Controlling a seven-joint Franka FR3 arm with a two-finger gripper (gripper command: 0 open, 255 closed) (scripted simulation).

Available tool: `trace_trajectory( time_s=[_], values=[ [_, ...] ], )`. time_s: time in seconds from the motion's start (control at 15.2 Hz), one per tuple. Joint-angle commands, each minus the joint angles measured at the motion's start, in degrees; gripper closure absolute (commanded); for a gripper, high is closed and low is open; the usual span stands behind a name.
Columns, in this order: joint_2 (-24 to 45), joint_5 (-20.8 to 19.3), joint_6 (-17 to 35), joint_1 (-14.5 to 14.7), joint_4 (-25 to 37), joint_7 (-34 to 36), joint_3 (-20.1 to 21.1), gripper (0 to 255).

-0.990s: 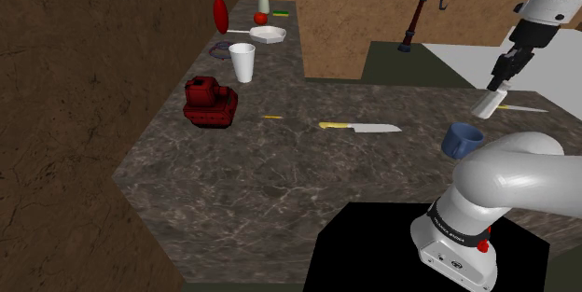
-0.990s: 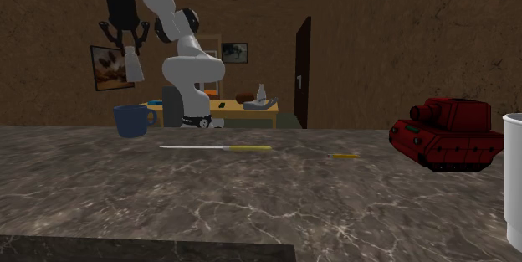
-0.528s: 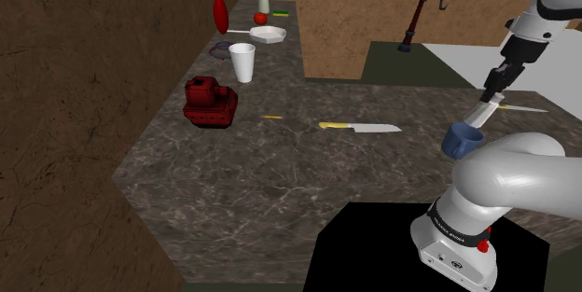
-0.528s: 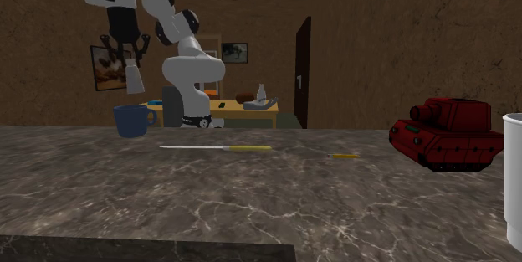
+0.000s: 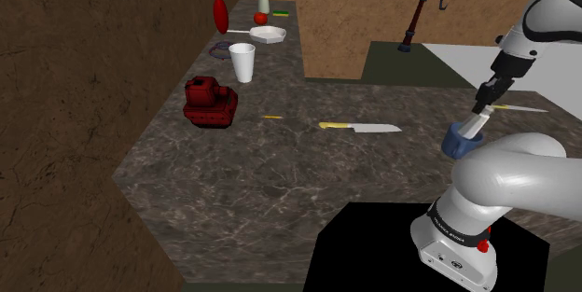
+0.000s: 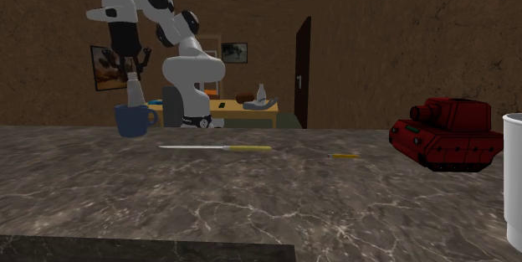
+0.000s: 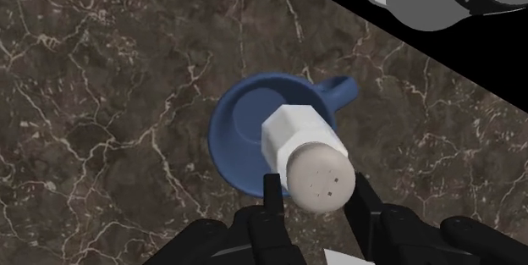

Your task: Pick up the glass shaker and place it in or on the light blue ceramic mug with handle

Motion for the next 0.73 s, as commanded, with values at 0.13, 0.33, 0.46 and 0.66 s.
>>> trace_trajectory(
  time_s=[0.13, 0.33, 0.46, 0.66],
  values=[
    [-0.14, -0.23, 0.36, -0.15, -0.53, 0.03, -0.2, 255],
    [-0.14, -0.22, 0.36, -0.15, -0.53, 0.03, -0.2, 255],
    [-0.14, -0.23, 0.36, -0.15, -0.53, 0.03, -0.21, 0],
    [-0.14, -0.22, 0.36, -0.15, -0.53, 0.04, -0.2, 0]
  ],
)
